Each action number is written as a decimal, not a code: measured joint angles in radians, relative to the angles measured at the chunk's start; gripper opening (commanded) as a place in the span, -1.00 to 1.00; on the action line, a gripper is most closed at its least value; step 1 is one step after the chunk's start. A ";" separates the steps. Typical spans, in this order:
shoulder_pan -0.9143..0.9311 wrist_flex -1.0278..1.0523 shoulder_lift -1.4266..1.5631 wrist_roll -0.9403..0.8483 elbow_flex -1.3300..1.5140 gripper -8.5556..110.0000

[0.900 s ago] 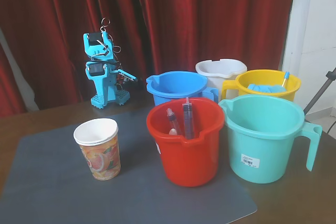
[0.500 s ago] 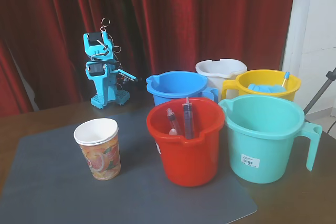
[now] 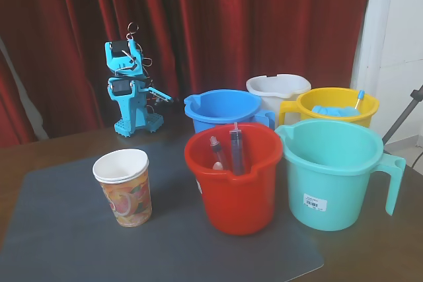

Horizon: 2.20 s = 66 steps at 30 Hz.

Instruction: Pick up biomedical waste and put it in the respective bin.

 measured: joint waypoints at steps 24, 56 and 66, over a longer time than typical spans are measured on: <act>0.000 -0.374 -0.005 0.448 0.005 -0.85; -0.103 -0.724 -0.279 1.476 0.006 -0.34; -0.091 -1.140 -0.741 1.476 0.006 -0.34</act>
